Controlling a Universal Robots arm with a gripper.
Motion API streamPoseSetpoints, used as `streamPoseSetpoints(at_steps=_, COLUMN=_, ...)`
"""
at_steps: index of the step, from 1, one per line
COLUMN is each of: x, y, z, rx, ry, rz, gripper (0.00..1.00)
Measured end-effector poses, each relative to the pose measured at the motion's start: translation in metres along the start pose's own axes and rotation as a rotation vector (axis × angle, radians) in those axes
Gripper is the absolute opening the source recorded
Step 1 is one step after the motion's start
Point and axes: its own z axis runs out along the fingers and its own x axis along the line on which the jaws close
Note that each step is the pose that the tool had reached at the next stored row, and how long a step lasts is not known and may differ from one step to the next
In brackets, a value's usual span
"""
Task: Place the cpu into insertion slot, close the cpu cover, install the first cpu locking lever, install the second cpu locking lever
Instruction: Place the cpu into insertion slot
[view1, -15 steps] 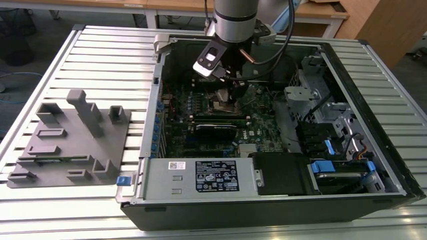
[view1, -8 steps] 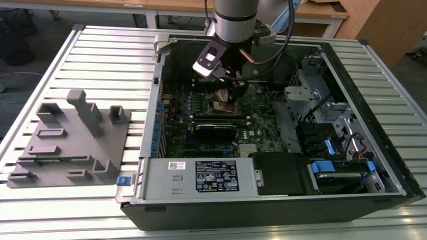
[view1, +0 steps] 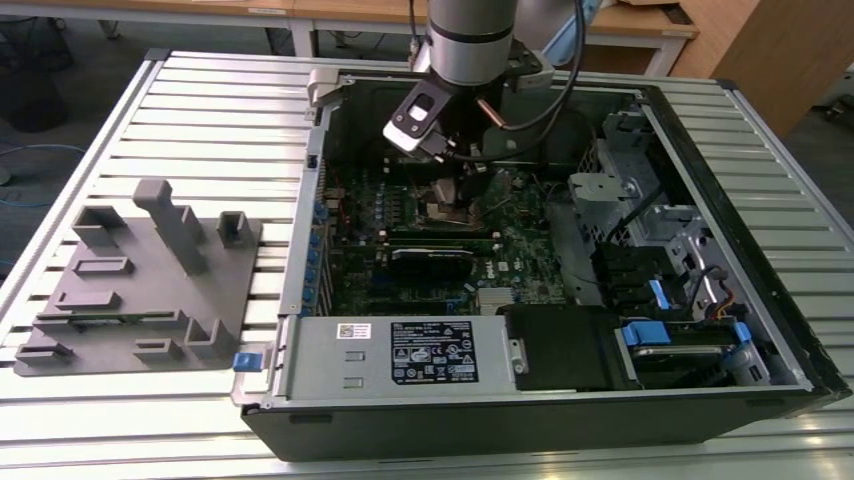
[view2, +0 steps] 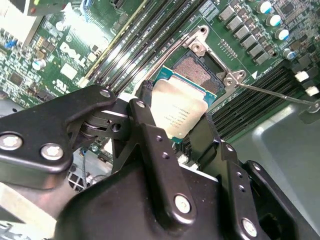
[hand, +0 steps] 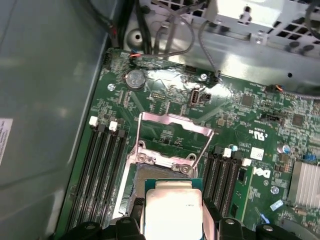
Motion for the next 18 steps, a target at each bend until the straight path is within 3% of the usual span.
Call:
streamPoseSetpoints(at_steps=12, x=0.0, y=-0.0002, z=0.0028, rx=0.0035, ry=-0.0149, rz=0.201, gripper=0.54)
streamPoseSetpoints(at_steps=18, x=0.0, y=-0.0002, z=0.003, rx=0.0038, ry=-0.0159, rz=0.215, gripper=0.54)
